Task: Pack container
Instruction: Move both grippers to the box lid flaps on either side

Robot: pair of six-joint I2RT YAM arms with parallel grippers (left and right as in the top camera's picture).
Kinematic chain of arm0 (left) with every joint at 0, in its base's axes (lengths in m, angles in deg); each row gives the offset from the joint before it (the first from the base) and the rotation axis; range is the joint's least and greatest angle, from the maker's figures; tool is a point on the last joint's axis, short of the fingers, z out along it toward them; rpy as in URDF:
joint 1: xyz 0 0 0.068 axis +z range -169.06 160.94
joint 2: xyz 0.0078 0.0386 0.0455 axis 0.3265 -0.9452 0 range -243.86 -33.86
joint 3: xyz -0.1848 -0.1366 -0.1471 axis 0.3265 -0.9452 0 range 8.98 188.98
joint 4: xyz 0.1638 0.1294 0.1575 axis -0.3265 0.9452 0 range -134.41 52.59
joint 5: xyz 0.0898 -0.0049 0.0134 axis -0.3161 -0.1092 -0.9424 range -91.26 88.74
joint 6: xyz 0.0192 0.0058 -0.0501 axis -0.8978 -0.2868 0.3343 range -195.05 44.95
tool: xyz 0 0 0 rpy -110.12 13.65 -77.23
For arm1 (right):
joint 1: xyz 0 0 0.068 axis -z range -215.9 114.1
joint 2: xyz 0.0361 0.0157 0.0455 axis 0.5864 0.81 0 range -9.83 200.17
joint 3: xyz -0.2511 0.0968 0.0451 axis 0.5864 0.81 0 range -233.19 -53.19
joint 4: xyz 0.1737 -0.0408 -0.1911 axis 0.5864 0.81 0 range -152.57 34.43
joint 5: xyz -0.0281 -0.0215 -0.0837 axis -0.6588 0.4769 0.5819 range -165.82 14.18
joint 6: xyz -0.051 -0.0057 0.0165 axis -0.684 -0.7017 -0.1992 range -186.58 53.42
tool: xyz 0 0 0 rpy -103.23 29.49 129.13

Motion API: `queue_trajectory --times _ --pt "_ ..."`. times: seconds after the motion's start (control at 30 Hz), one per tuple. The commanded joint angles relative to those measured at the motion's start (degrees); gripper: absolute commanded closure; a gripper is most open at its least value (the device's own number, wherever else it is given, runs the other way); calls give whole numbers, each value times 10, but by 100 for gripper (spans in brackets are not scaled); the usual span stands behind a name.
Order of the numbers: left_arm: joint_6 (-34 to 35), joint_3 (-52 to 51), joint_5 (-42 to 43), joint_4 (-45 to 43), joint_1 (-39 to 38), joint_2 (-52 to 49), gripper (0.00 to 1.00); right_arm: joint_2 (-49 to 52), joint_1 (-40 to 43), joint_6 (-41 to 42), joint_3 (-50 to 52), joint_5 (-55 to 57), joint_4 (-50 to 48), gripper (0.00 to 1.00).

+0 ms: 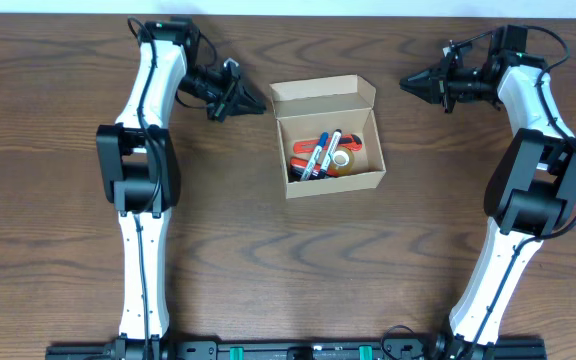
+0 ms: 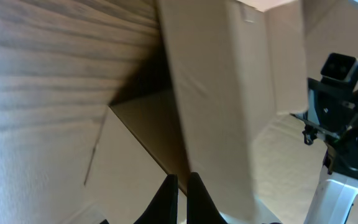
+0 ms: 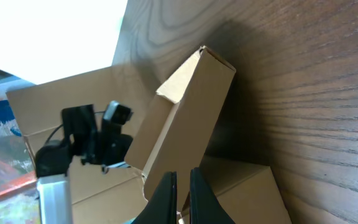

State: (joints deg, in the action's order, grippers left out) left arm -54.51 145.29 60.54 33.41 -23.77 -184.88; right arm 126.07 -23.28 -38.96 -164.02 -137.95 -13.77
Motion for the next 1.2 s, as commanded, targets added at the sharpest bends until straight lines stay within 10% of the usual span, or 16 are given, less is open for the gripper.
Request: queue_trajectory --times 0.0,1.17 --pt "-12 -5 27 -2 3 -11 94 -8 -3 -6 9 -13 1 98" --pt "22 -30 38 -57 0 -17 94 -8 -45 67 94 -22 -107 98"
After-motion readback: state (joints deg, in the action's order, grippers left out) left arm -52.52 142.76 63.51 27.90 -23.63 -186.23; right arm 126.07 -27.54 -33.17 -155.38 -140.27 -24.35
